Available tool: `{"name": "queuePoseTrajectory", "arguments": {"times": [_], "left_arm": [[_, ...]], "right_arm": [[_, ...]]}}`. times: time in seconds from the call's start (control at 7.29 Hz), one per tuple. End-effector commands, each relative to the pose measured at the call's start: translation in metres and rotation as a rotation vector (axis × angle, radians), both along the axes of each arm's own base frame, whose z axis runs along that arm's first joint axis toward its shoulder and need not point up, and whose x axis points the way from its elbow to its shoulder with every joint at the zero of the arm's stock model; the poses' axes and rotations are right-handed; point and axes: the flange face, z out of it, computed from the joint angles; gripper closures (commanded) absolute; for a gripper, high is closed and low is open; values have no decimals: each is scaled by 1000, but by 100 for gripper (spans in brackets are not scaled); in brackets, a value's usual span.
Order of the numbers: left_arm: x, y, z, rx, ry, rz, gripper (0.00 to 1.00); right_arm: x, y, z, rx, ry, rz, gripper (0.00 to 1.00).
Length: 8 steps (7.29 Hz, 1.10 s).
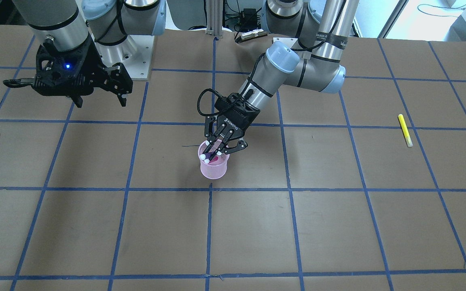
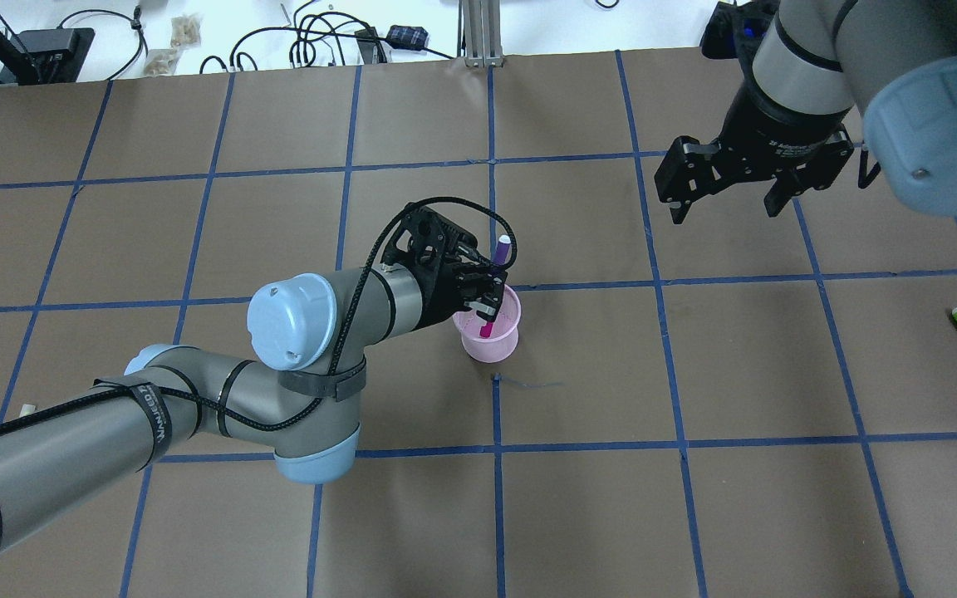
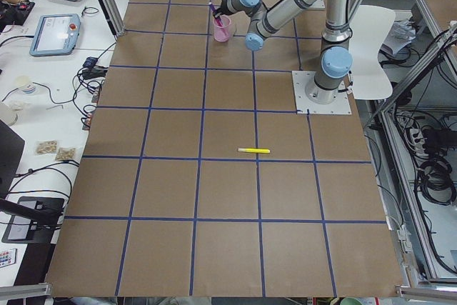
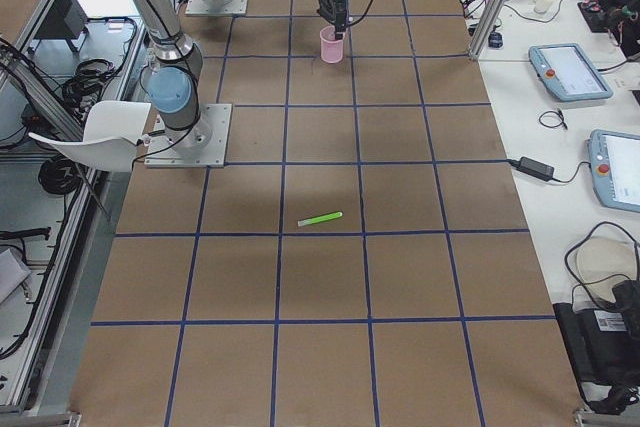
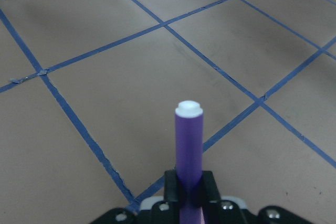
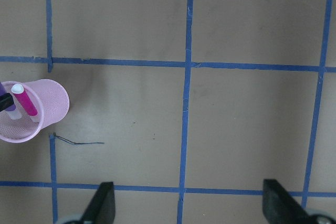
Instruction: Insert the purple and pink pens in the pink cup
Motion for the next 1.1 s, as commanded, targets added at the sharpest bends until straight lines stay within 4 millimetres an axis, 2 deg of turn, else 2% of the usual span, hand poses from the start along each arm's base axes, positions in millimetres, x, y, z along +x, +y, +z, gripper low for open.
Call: {"name": "queuePoseTrajectory", "arguments": {"times": [0.0,0.27,0.55,0.82,0.96], "left_arm": [[0,-1,-3,34,22,34,0],[2,-5,12,14,28,47,0],[1,-33,44,57,9,111,0],[3,-70,109,200,-137,184,0],[10,-75,145,281,-192,207,0]], "right_arm": [[0,0,1,-2,0,-1,0],[0,1,1,-2,0,1,0],[-1,5,8,-15,4,-1,0],[-1,6,9,-17,3,-1,0],[0,6,9,-19,1,-1,0]]}}
